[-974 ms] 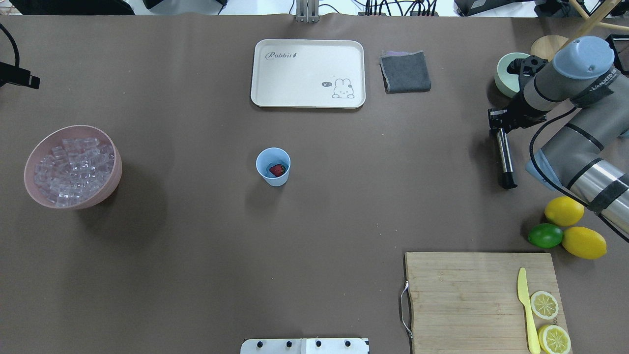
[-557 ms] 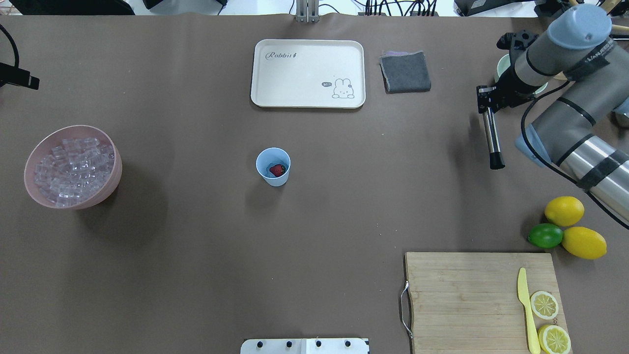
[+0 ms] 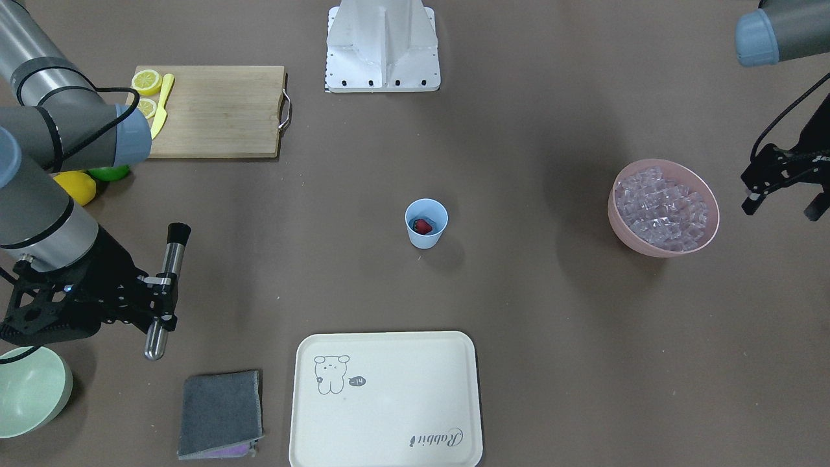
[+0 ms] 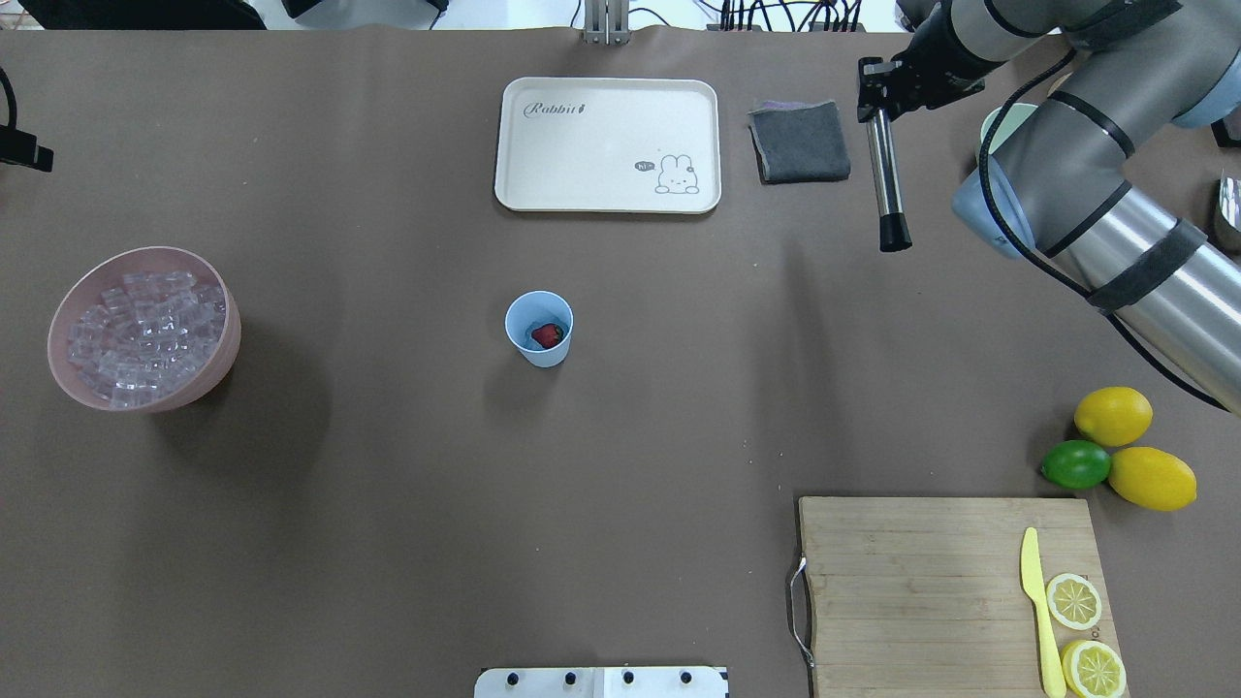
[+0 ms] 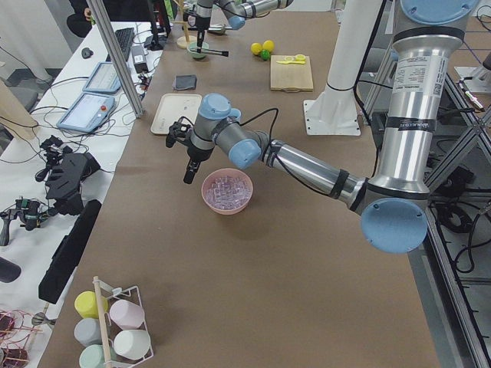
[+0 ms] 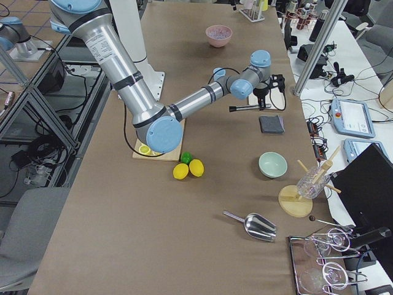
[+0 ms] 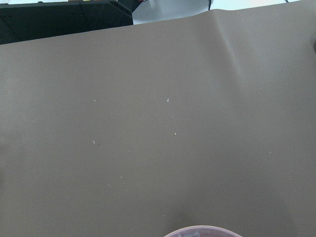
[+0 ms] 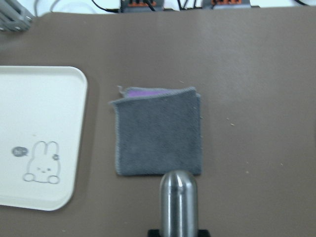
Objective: Mash ice and strawberries in cup
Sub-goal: 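Lift the steel muddler with the right gripper and carry it over the light-blue cup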
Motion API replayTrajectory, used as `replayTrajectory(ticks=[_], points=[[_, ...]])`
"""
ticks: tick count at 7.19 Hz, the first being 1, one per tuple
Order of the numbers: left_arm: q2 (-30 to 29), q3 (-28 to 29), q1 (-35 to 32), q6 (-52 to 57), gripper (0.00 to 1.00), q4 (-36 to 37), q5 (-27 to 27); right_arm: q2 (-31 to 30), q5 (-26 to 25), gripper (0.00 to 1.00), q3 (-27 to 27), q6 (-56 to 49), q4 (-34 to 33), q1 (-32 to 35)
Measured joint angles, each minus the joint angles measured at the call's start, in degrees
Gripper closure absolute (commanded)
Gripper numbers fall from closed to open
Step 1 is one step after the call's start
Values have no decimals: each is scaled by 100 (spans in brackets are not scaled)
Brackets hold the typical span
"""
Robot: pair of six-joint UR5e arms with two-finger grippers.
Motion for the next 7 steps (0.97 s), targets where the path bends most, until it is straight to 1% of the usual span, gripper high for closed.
replayTrajectory(ticks=[3, 4, 5, 6, 7], points=[[58, 497, -718, -35, 2, 13, 30, 50, -397, 100, 385, -258, 1472, -278], [136, 595, -953, -68, 2, 16, 26, 95, -806, 100, 536, -270, 1753, -461], [191, 712, -1150, -85, 2, 19, 20, 210, -1559, 100, 673, -262, 1851, -825], [246, 883, -1345, -86, 2, 21, 13, 417, -2646, 100, 749, -242, 1835, -1370], [309, 1091, -1547, -63, 2, 17, 5, 663, -3565, 100, 761, -225, 1780, -1865]])
